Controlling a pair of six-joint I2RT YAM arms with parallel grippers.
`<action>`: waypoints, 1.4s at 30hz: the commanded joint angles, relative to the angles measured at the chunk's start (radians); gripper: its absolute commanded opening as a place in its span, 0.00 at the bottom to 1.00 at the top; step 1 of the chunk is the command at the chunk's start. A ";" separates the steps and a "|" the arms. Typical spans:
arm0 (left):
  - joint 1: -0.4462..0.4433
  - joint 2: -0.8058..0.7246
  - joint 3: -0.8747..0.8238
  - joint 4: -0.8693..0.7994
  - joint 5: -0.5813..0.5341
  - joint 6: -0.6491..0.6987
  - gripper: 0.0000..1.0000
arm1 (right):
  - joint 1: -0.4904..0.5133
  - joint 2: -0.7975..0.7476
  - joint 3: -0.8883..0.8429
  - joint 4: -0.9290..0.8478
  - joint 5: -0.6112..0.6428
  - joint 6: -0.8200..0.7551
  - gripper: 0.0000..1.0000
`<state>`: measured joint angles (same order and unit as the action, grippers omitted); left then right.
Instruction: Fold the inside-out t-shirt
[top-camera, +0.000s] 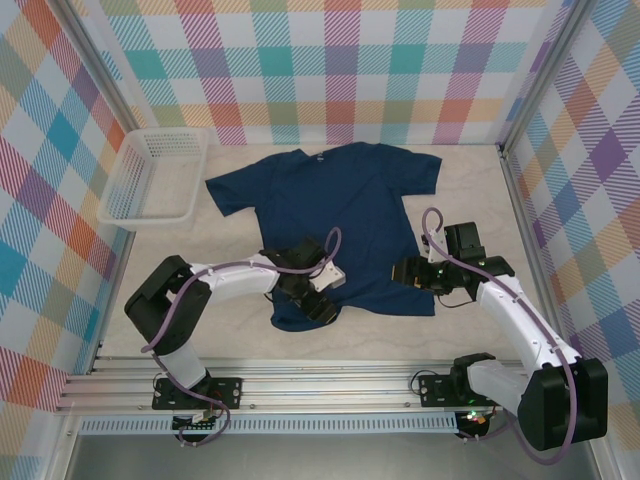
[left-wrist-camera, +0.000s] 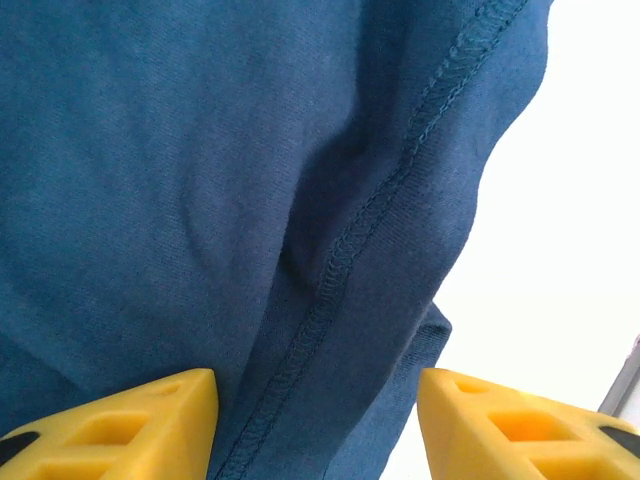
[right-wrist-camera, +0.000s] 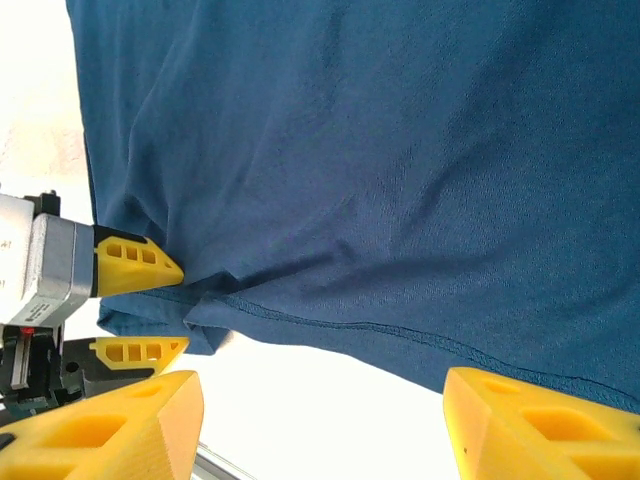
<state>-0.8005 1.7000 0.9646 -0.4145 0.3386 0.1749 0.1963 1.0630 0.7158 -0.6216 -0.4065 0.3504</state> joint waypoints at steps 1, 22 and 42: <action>-0.026 -0.010 -0.003 0.013 -0.055 0.018 0.56 | 0.006 -0.009 -0.007 0.007 -0.027 -0.013 0.65; -0.066 0.046 0.074 0.046 -0.182 0.020 0.19 | 0.007 -0.034 -0.013 -0.001 -0.026 -0.013 0.65; 0.007 -0.195 -0.030 0.112 -0.041 -0.106 0.00 | 0.244 -0.060 -0.103 0.243 -0.055 0.027 0.65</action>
<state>-0.8116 1.5490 0.9546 -0.3103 0.2569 0.0994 0.3725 0.9989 0.6403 -0.5110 -0.4549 0.3592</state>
